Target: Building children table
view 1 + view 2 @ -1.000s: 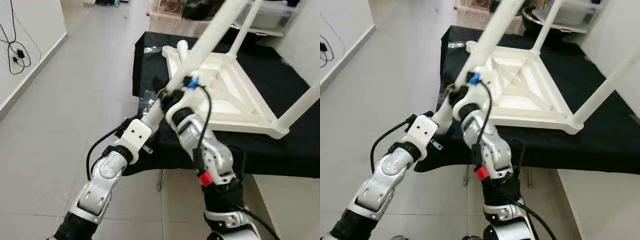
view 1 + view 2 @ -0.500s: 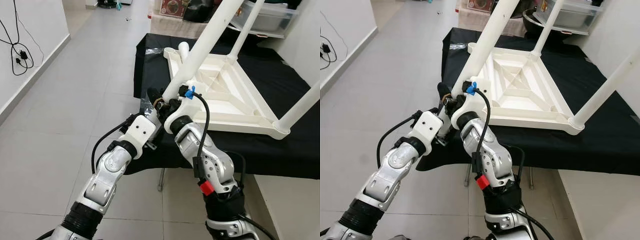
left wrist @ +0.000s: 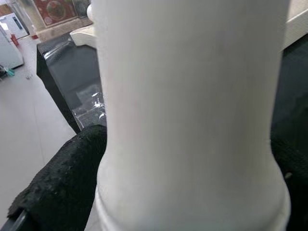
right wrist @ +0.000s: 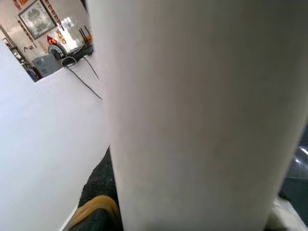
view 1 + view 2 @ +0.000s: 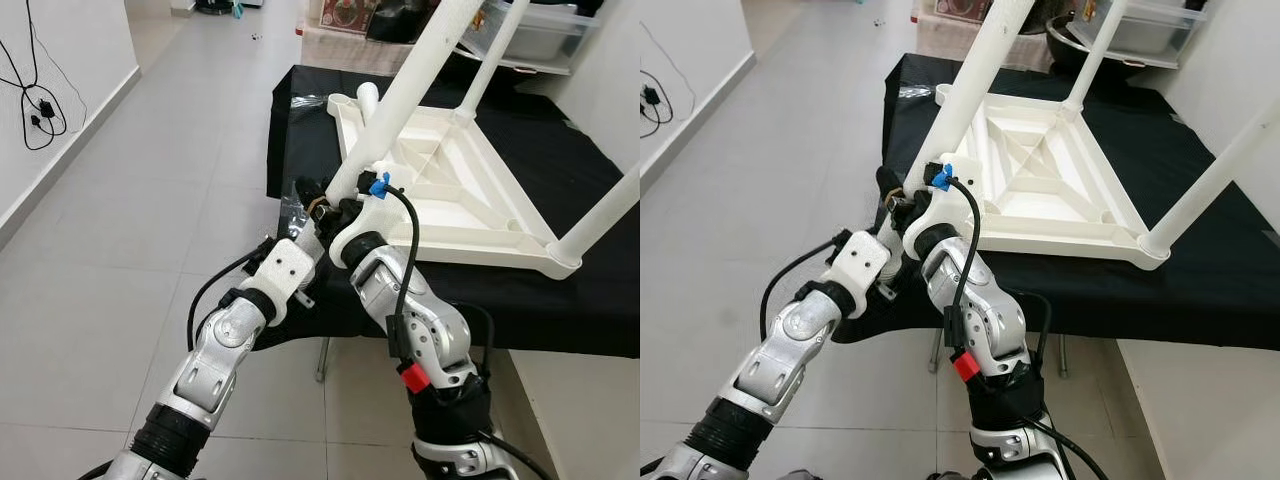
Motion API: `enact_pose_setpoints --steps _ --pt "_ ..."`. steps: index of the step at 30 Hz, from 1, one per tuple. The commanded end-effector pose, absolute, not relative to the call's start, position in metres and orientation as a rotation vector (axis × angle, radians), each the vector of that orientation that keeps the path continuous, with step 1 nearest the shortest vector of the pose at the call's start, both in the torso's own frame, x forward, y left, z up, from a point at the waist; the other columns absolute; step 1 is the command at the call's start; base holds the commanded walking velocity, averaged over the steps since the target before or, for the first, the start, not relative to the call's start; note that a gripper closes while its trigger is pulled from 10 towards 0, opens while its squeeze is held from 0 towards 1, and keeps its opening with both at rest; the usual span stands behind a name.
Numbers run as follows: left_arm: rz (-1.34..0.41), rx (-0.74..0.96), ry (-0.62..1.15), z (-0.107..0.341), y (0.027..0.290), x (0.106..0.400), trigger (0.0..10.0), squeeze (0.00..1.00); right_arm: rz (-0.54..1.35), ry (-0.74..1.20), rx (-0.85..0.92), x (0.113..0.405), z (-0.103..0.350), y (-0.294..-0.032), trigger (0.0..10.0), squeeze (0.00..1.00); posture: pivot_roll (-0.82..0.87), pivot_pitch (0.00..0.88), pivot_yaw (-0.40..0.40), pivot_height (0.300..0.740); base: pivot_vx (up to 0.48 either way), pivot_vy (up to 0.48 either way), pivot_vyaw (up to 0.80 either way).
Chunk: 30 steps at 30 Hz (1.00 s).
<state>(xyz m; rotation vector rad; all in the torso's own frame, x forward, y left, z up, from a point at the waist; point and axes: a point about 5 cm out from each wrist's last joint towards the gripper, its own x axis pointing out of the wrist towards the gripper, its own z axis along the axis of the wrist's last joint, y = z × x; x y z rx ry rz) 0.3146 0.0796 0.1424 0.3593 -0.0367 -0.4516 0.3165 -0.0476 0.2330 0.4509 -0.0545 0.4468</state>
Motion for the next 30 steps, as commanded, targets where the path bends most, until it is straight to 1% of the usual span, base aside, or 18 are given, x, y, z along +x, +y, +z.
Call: enact_pose_setpoints --steps 1,10,11,21,22,25,26,27,28,30 --pt "-0.479 0.358 -0.011 0.1381 0.0718 0.3126 10.0 0.00 0.479 -0.075 0.491 0.3116 0.2386 -0.0394 10.0 0.00 0.08 0.066 -0.116 0.740 0.000 0.000 0.00" --pt "-0.480 0.364 -0.011 0.1377 0.0713 0.3136 10.0 0.00 0.476 -0.085 0.481 0.3129 0.2404 -0.0406 10.0 0.00 0.08 0.062 -0.115 0.740 0.000 0.000 0.00" --pt "-0.483 0.369 -0.014 0.1374 0.0712 0.3138 0.0 0.00 0.477 -0.085 0.474 0.3128 0.2398 -0.0404 10.0 0.00 0.08 0.056 -0.116 0.740 0.000 0.000 0.00" --pt "-0.503 0.391 -0.025 0.1346 0.0715 0.3105 0.0 0.00 0.492 -0.097 0.437 0.3102 0.2372 -0.0377 10.0 0.00 0.07 0.025 -0.108 0.740 0.000 0.000 0.00" --pt "-0.504 0.400 -0.025 0.1336 0.0728 0.3097 0.0 0.00 0.491 -0.112 0.407 0.3093 0.2369 -0.0382 10.0 0.00 0.07 0.019 -0.106 0.740 0.000 0.000 0.00" --pt "-0.504 0.404 -0.024 0.1333 0.0731 0.3094 0.0 0.00 0.489 -0.119 0.392 0.3090 0.2368 -0.0387 10.0 0.00 0.07 0.019 -0.106 0.740 0.000 0.000 0.00" --pt "-0.505 0.406 -0.023 0.1328 0.0735 0.3082 10.0 0.00 0.476 -0.132 0.370 0.3093 0.2356 -0.0407 10.0 0.06 0.07 0.009 -0.102 0.740 0.000 0.000 0.00" --pt "-0.505 0.406 -0.023 0.1328 0.0735 0.3082 10.0 0.00 0.476 -0.132 0.370 0.3093 0.2356 -0.0407 10.0 0.06 0.07 0.009 -0.102 0.740 0.000 0.000 0.00" --pt "-0.506 0.402 -0.025 0.1331 0.0741 0.3067 10.0 0.00 0.470 -0.140 0.354 0.3095 0.2344 -0.0424 10.0 1.00 0.07 0.006 -0.100 0.740 0.000 0.000 0.00" --pt "-0.507 0.399 -0.027 0.1335 0.0754 0.3049 10.0 0.00 0.478 -0.153 0.341 0.3092 0.2341 -0.0433 10.0 1.00 0.08 0.003 -0.099 0.740 0.000 0.000 0.00"
